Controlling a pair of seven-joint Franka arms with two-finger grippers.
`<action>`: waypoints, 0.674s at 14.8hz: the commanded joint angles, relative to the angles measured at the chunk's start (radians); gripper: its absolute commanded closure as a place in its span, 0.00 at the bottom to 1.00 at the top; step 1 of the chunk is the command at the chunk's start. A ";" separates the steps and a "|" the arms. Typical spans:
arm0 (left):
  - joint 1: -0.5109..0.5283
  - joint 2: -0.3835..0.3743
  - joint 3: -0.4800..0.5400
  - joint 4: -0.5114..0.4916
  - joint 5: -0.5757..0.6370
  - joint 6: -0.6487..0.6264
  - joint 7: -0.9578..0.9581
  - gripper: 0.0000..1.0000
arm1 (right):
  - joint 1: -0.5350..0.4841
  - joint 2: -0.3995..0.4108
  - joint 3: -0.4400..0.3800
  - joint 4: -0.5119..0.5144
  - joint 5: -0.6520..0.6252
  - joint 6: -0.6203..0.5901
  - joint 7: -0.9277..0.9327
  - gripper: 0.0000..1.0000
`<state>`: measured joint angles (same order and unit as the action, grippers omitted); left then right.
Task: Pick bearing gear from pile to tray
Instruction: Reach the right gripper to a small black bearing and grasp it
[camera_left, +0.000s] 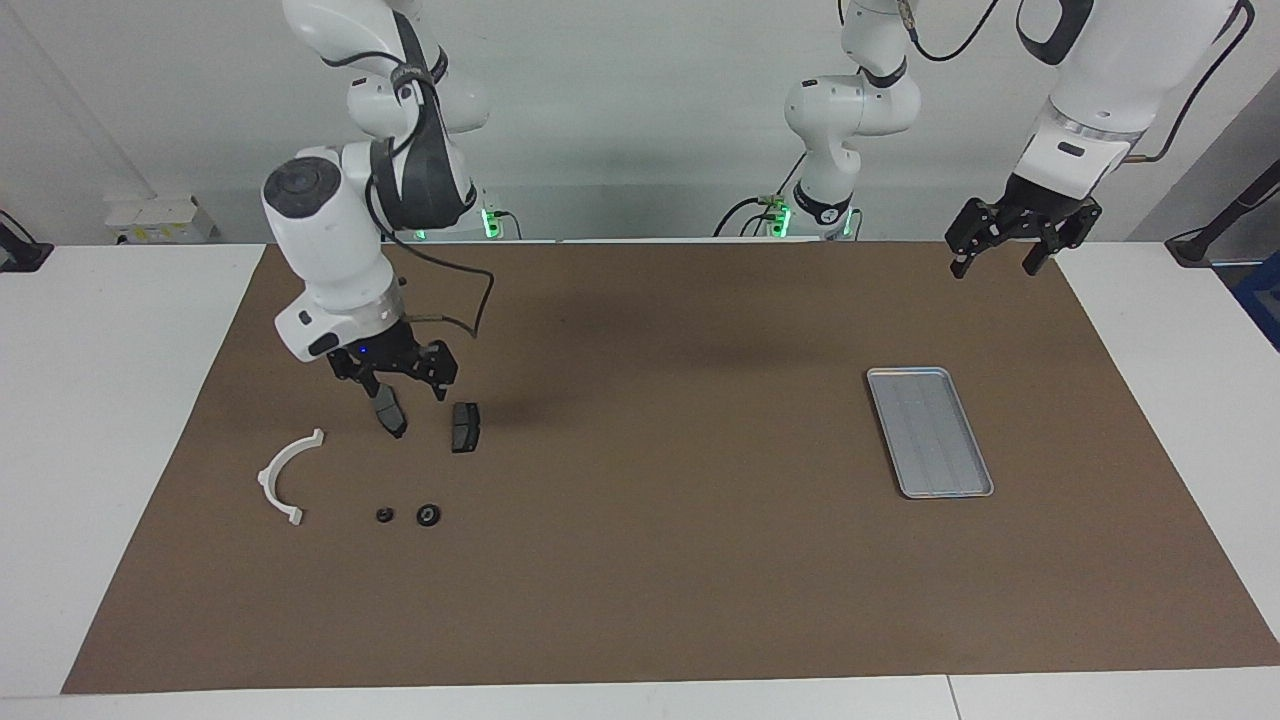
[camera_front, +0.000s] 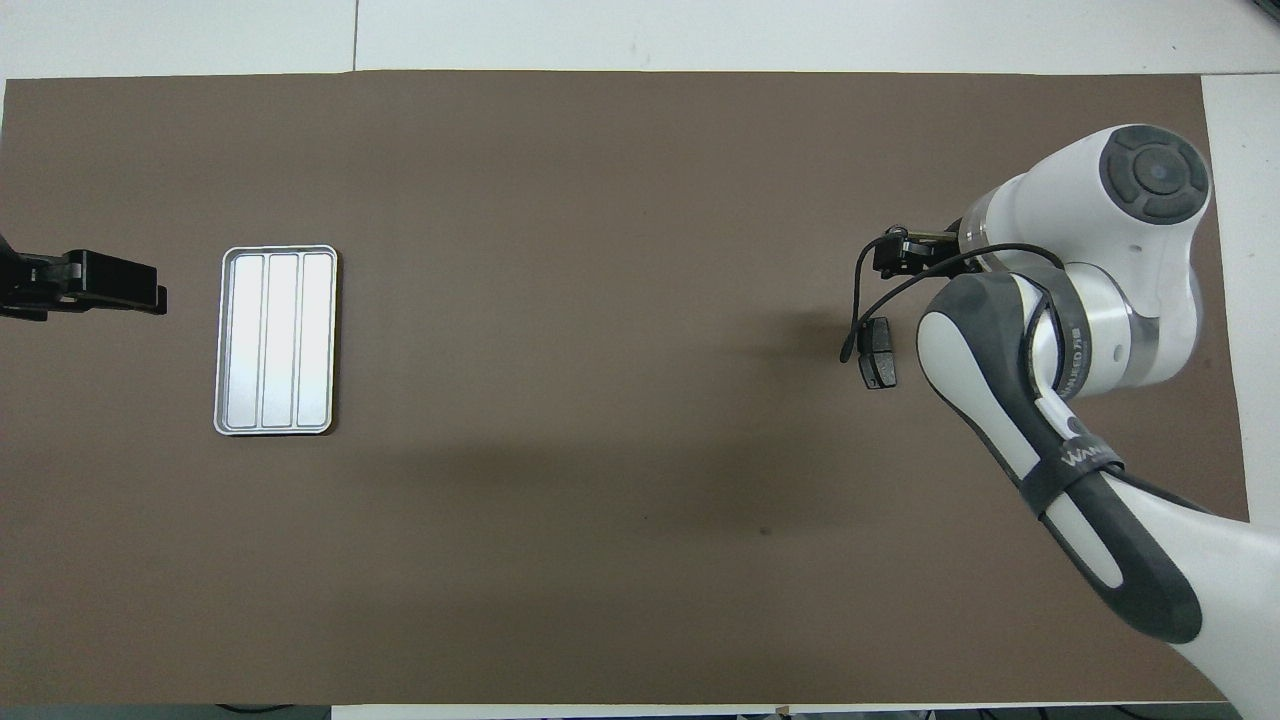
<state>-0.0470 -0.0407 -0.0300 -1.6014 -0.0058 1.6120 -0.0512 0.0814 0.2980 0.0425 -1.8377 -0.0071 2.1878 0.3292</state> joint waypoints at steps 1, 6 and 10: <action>-0.008 -0.014 0.007 -0.018 0.009 0.000 0.005 0.00 | -0.003 0.071 -0.003 0.072 0.009 -0.002 0.033 0.00; -0.008 -0.014 0.007 -0.018 0.009 0.000 0.007 0.00 | -0.005 0.199 -0.006 0.144 -0.022 0.009 0.120 0.00; -0.008 -0.014 0.007 -0.018 0.009 0.000 0.005 0.00 | -0.009 0.245 -0.007 0.170 -0.057 0.052 0.133 0.00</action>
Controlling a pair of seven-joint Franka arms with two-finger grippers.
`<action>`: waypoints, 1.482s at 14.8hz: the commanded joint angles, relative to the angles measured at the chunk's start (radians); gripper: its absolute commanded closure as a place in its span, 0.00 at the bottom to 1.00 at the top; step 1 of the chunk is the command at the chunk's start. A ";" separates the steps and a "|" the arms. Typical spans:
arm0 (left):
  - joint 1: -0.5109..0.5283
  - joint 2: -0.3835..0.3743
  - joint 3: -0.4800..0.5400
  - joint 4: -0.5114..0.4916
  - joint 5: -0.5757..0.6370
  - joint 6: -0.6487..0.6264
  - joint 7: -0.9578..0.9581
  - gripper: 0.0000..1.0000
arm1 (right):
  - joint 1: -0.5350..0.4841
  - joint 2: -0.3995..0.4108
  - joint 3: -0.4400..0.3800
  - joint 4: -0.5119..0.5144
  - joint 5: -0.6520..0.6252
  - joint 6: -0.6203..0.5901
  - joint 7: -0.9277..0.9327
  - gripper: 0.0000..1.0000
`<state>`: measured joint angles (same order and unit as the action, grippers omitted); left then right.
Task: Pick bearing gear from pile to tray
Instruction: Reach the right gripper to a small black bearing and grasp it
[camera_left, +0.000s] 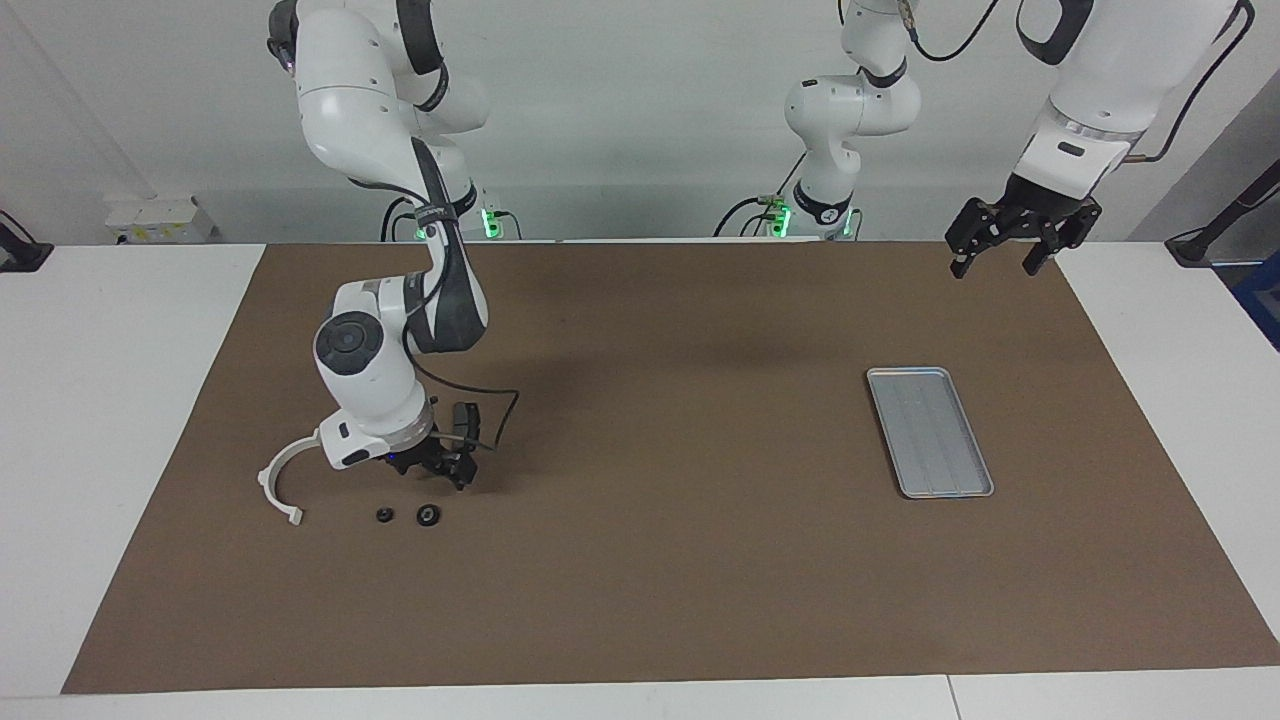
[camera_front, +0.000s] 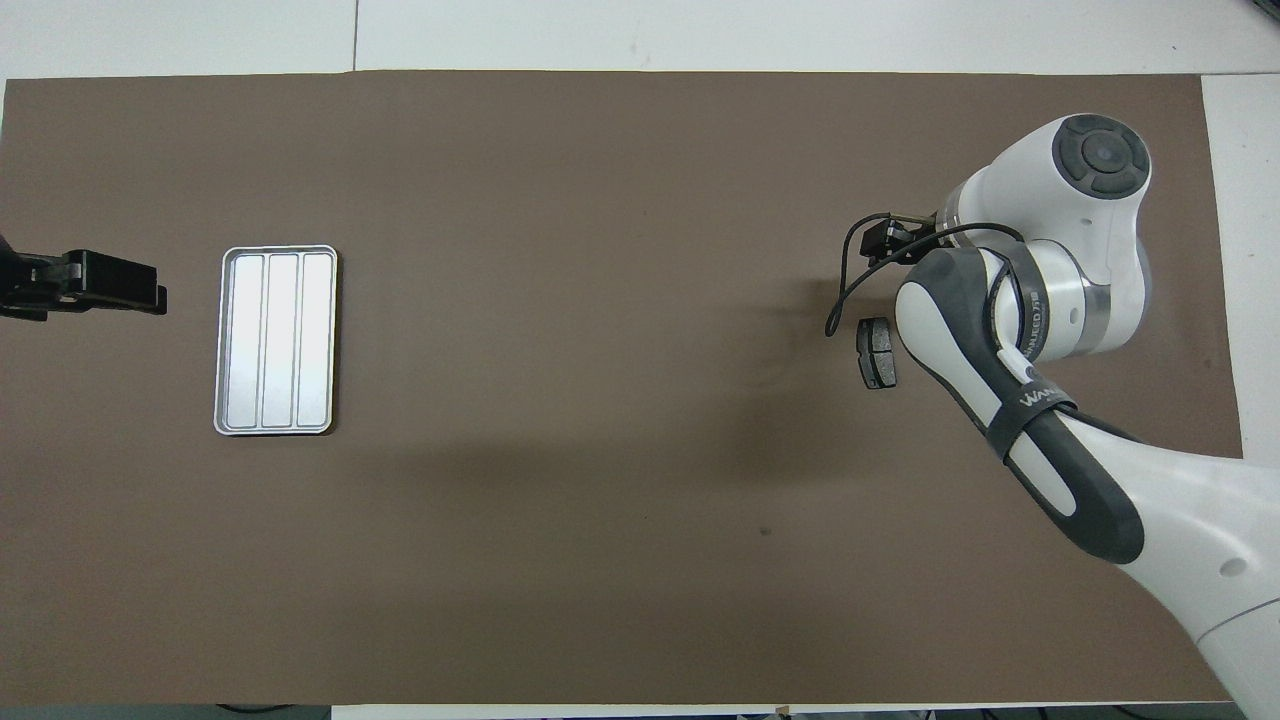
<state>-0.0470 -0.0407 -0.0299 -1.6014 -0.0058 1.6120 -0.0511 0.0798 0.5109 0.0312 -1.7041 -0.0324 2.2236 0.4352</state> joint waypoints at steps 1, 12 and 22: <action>-0.008 -0.014 0.007 -0.018 0.009 0.005 0.007 0.00 | -0.011 0.047 0.004 0.050 -0.040 0.018 0.027 0.00; 0.004 -0.013 0.010 -0.018 0.010 0.014 0.010 0.00 | -0.017 0.133 0.003 0.147 -0.046 0.021 0.065 0.01; 0.015 -0.059 0.016 -0.121 0.010 0.069 -0.013 0.00 | -0.017 0.133 0.004 0.147 -0.034 0.033 0.086 0.47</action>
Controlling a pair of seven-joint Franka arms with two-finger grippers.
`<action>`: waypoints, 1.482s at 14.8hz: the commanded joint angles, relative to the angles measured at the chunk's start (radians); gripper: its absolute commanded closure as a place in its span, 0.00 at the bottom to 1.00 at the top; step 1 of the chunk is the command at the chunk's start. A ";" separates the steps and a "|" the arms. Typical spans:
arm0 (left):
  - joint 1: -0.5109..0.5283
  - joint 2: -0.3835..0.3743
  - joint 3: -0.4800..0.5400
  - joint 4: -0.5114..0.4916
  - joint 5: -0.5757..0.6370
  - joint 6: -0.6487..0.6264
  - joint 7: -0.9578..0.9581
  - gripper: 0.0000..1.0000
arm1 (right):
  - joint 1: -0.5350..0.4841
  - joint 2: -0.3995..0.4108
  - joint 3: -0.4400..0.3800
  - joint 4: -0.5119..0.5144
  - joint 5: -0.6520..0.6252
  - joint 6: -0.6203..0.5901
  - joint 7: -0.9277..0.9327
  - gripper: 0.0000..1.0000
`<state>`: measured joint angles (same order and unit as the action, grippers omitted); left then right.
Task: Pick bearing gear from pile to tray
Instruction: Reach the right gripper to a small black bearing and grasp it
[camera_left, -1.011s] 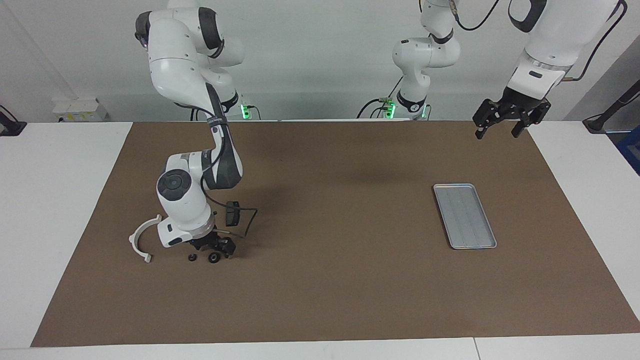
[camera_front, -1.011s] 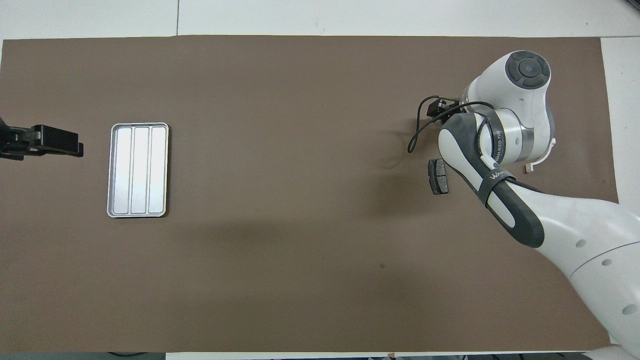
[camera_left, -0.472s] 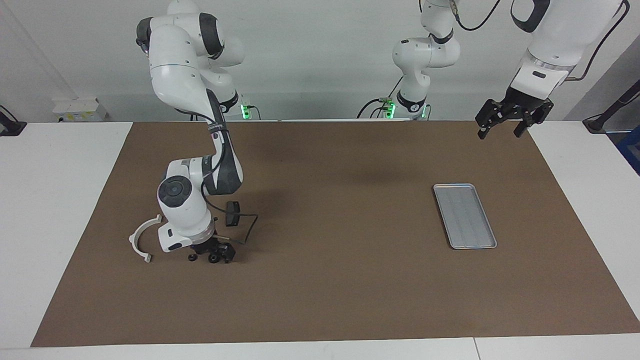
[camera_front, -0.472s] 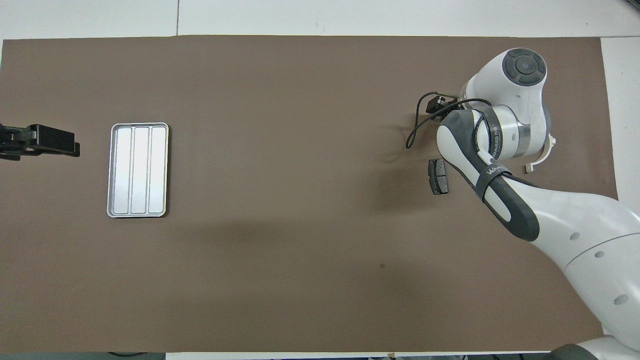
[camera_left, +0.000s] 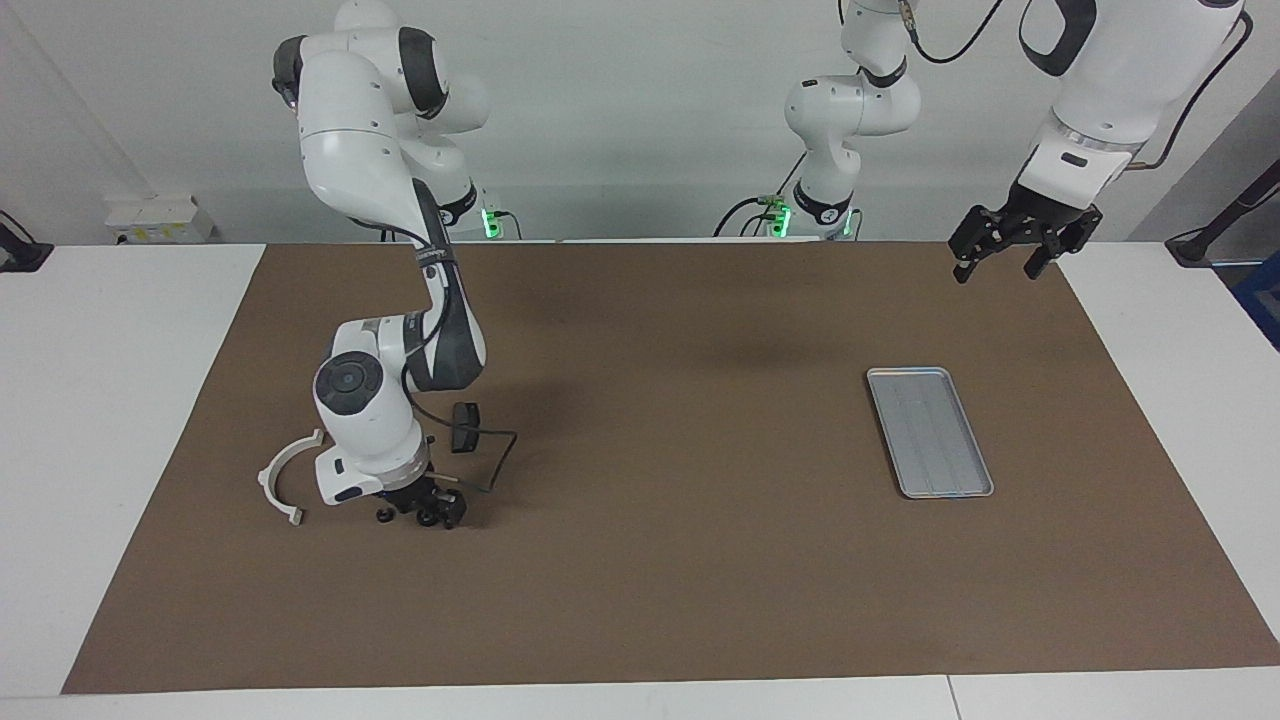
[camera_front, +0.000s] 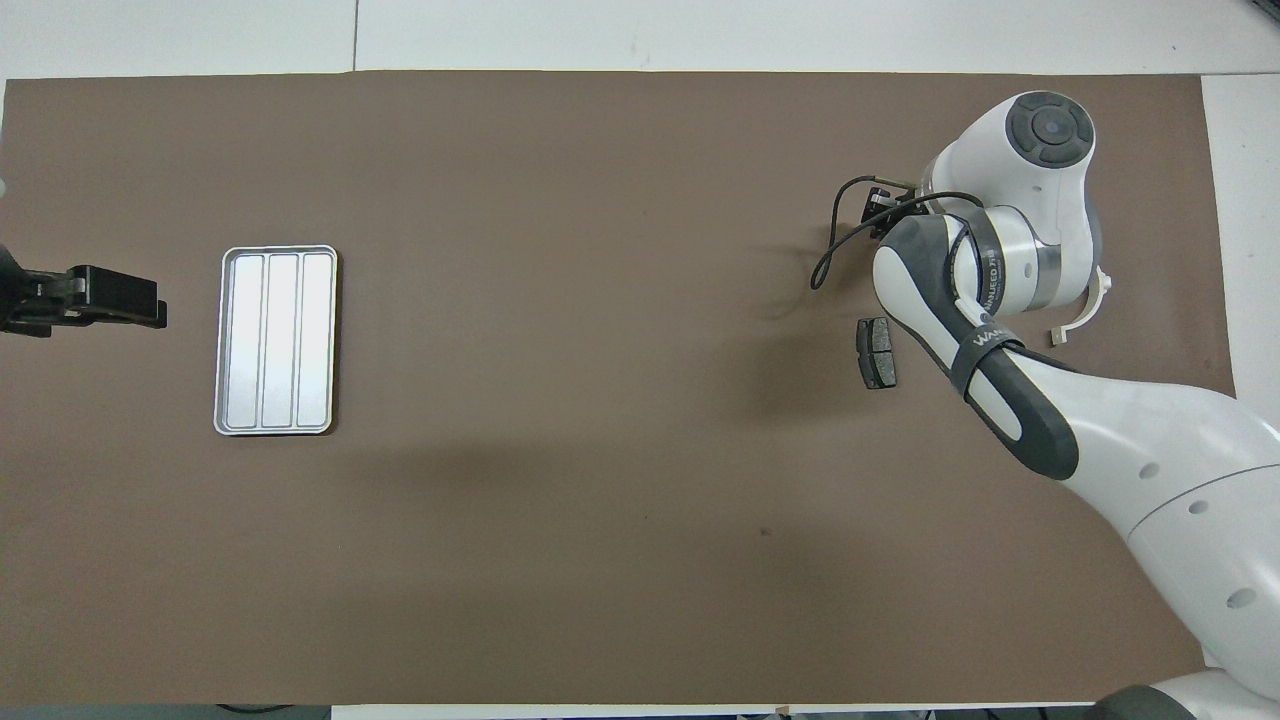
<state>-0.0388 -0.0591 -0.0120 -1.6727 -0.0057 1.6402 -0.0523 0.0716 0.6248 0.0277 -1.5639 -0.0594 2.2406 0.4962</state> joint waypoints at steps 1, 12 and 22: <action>0.008 -0.041 -0.002 -0.047 0.009 0.055 -0.023 0.00 | -0.009 0.020 0.008 0.007 -0.005 0.016 0.025 0.53; 0.046 -0.054 -0.002 -0.081 0.010 0.070 0.008 0.00 | -0.013 0.013 0.008 0.012 -0.022 -0.002 0.013 1.00; 0.092 -0.062 -0.002 -0.107 0.010 0.113 0.055 0.00 | 0.097 -0.175 0.038 0.234 -0.007 -0.588 0.008 1.00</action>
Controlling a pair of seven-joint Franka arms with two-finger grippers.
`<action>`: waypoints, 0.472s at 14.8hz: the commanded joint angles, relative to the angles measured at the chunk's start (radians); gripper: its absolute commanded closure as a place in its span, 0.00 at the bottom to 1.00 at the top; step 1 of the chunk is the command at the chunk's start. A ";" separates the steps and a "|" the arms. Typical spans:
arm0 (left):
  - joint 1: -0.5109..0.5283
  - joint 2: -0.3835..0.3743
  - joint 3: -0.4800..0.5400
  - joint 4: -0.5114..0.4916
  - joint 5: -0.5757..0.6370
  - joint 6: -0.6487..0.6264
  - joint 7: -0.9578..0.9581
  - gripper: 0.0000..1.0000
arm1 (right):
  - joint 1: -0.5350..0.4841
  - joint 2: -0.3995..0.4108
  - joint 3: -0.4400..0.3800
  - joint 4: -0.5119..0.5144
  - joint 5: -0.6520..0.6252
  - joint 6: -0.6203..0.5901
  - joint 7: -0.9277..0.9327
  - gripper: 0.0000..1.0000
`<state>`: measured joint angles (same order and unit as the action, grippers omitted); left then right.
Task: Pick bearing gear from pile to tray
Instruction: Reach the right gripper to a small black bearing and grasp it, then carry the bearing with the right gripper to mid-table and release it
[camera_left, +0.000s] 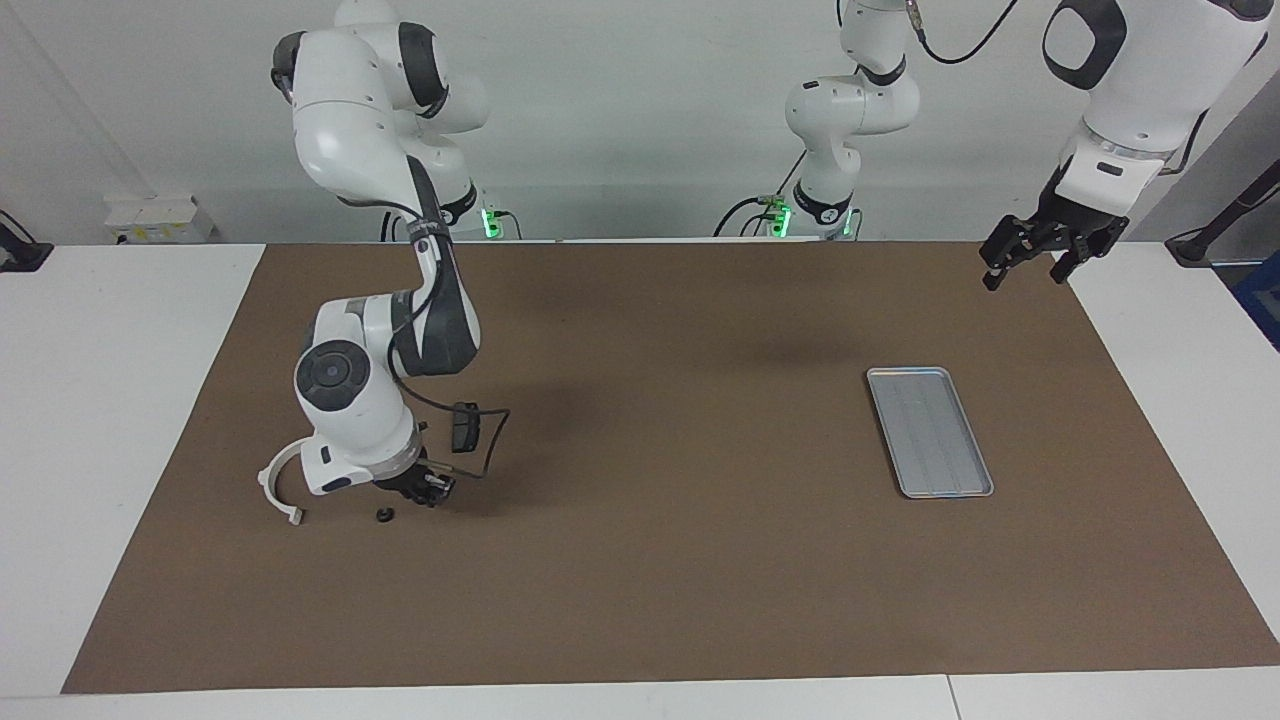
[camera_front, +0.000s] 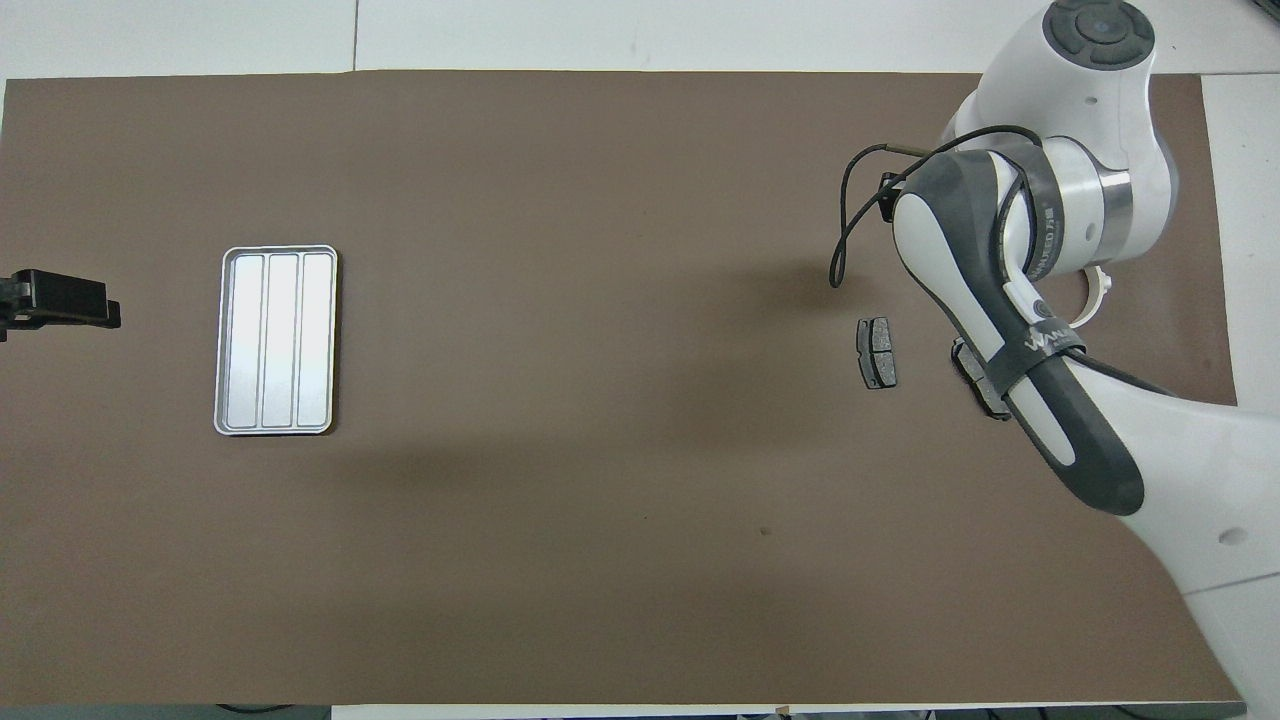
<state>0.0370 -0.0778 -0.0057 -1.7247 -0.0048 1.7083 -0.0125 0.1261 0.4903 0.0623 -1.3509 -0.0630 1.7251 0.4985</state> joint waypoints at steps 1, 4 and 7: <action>0.015 -0.043 -0.008 -0.055 0.009 0.065 0.009 0.00 | 0.071 -0.068 0.004 0.029 -0.001 -0.105 0.032 1.00; 0.018 -0.043 -0.007 -0.058 0.009 0.070 0.011 0.00 | 0.185 -0.134 0.004 0.029 0.014 -0.137 0.211 1.00; 0.021 -0.040 -0.007 -0.072 0.009 0.073 0.019 0.00 | 0.282 -0.145 0.007 0.018 0.075 -0.108 0.435 1.00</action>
<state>0.0451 -0.0787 -0.0057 -1.7347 -0.0048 1.7469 -0.0121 0.3660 0.3518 0.0699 -1.3204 -0.0301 1.5999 0.8174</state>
